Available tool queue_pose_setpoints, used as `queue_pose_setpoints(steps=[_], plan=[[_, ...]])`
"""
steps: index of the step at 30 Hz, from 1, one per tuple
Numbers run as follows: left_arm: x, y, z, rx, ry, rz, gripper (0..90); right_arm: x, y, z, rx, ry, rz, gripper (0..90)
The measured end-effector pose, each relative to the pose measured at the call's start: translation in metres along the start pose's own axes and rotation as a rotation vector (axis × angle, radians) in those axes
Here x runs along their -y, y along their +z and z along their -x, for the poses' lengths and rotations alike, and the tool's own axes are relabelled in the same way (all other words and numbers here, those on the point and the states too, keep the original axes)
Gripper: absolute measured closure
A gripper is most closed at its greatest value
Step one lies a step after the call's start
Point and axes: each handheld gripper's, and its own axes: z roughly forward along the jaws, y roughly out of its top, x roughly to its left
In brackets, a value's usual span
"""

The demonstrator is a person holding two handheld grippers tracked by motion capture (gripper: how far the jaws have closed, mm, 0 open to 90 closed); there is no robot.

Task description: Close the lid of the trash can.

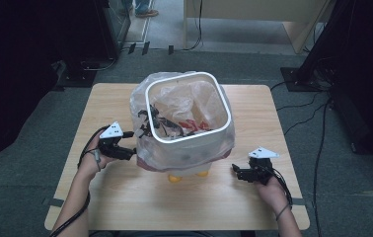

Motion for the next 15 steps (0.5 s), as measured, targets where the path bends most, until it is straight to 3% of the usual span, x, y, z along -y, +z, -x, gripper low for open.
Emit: queue_pose_setpoints(steps=[3,8,12,15], plan=[[0.008,0.005,0.000,-0.011,0.021,-0.060,21.6,0.000,0.000,0.000,0.000,0.001,-0.001,13.7],[0.017,0.013,0.002,-0.020,0.022,-0.129,21.6,0.000,0.000,0.000,0.001,0.001,-0.001,13.8],[0.016,0.015,0.005,-0.051,0.033,-0.135,21.6,0.000,0.000,0.000,0.002,0.002,0.000,13.8],[0.015,0.018,0.005,-0.096,0.027,-0.139,21.5,0.000,0.000,0.000,0.002,0.002,0.000,13.7]])
